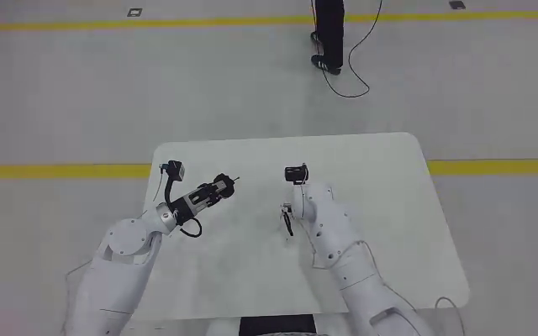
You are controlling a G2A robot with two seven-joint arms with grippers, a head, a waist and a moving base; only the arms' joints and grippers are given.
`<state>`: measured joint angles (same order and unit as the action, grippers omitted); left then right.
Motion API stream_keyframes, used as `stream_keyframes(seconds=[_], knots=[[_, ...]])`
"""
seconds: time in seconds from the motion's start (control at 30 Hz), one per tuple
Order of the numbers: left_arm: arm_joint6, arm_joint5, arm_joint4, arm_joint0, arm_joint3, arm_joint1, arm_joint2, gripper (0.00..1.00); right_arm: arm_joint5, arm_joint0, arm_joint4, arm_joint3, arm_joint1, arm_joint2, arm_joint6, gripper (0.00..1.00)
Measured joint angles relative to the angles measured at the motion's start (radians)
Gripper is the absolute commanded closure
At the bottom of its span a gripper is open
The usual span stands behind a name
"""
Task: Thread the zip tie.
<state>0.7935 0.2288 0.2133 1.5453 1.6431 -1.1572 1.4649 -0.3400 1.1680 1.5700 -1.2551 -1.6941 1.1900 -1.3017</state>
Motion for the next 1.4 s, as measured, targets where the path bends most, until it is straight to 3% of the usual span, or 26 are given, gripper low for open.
stream_keyframes(seconds=[0.57,1.1,1.4], knots=[[0.0,0.0,0.0,0.0,0.0,0.0,0.0,1.0,0.0,-0.009,0.0,0.036,-0.008,-0.01,0.032,0.82],[0.0,0.0,0.0,0.0,0.0,0.0,0.0,1.0,0.0,0.022,0.0,-0.025,-0.001,0.012,0.026,0.82],[0.0,0.0,0.0,0.0,0.0,0.0,0.0,1.0,0.0,0.015,0.0,0.004,-0.001,0.007,0.03,0.82]])
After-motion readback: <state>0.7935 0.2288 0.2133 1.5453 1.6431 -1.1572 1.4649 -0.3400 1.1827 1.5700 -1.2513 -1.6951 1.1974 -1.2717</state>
